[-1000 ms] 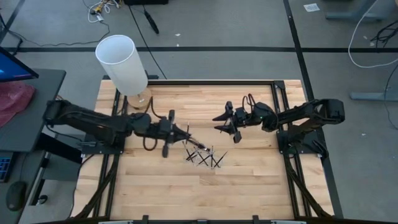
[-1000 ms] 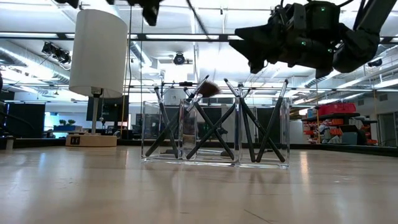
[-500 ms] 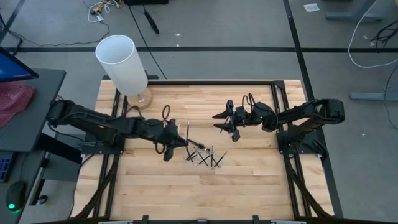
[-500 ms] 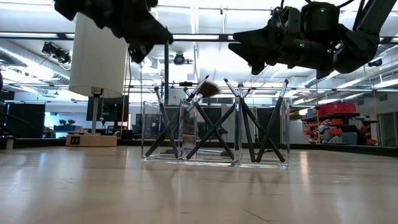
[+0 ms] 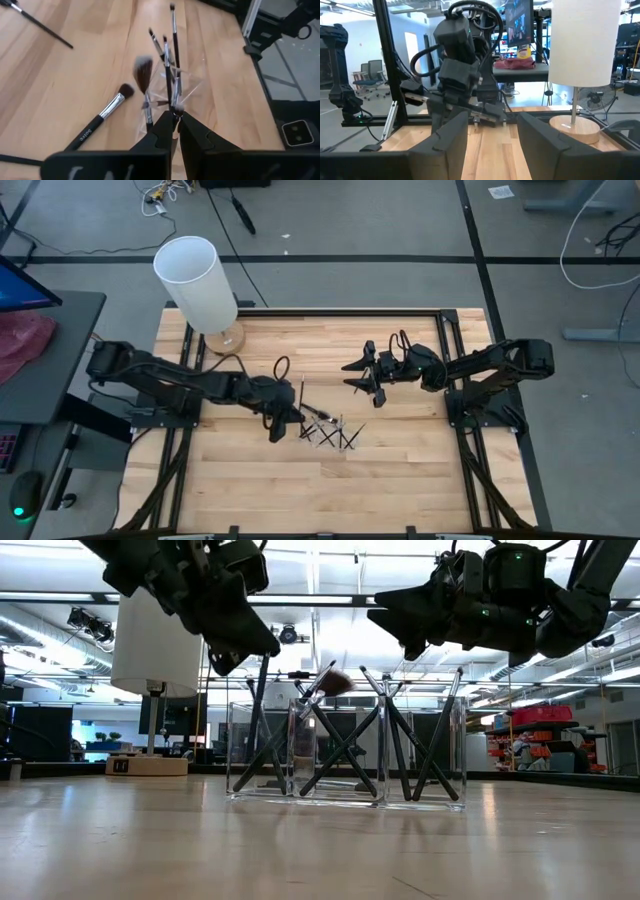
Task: Put items in baskets/containers
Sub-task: Put the black eyeshadow brush into the transparent organizer, then put the black brow brush into the transparent organizer
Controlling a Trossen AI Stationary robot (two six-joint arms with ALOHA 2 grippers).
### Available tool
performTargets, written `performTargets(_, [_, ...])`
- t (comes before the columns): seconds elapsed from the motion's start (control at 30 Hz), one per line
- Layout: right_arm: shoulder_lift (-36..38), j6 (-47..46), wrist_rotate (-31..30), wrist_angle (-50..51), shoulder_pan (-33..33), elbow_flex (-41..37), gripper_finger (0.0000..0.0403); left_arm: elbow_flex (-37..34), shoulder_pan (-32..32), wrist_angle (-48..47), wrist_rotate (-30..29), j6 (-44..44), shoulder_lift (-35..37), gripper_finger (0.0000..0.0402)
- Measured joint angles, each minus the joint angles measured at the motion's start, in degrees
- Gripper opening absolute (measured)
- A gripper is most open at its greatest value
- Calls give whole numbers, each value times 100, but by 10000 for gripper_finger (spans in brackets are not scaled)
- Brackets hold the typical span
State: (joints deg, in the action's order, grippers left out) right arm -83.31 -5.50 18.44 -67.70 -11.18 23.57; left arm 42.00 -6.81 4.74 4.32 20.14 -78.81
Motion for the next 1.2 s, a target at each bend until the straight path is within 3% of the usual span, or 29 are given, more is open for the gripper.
performTargets(0.73, [0,-2,0,20,0,1,176,2,0,66,-419,-20,-85,111])
performTargets(1.07, [-4,-39,-255,313,0,2,176,9,0,84,-254,-214,996,115])
performTargets(1.2, [-4,-166,-454,491,0,2,176,9,-6,14,-661,-522,1501,115])
